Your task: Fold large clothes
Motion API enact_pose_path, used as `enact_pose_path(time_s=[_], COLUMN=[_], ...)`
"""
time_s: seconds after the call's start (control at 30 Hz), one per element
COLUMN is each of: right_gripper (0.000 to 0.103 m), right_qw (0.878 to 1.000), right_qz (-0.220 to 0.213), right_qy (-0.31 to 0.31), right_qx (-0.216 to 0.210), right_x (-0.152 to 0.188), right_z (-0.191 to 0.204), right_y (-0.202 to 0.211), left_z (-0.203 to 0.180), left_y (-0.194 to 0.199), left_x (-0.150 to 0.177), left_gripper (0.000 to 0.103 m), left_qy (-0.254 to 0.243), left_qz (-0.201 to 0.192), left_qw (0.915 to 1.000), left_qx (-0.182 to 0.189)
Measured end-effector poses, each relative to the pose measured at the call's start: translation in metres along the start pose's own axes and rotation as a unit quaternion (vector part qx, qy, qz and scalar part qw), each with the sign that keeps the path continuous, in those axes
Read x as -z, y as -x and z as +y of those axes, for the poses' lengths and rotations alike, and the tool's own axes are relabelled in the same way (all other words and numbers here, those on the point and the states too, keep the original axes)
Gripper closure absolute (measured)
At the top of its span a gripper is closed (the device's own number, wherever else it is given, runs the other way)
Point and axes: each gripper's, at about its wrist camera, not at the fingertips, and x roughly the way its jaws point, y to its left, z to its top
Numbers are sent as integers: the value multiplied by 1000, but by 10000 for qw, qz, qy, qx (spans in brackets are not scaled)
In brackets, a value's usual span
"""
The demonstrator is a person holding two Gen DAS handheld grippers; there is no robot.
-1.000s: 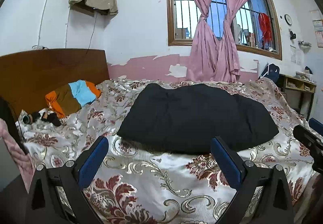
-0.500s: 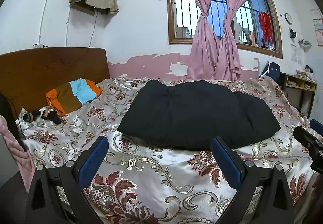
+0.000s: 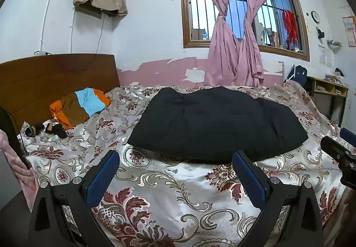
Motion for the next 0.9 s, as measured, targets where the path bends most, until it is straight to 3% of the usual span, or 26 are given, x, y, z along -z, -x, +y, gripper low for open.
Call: enact_pose_path(time_s=[0.9], right_gripper=[2], right_qw=[10000], right_qz=[18], right_qy=[-43], right_qx=[22], right_x=[3], right_z=[-4], right_y=[0], left_z=[-4], left_y=[1], left_x=[0], left_gripper=[1], left_qy=[-70], left_qz=[-18], left_qw=[10000], left_qx=[59])
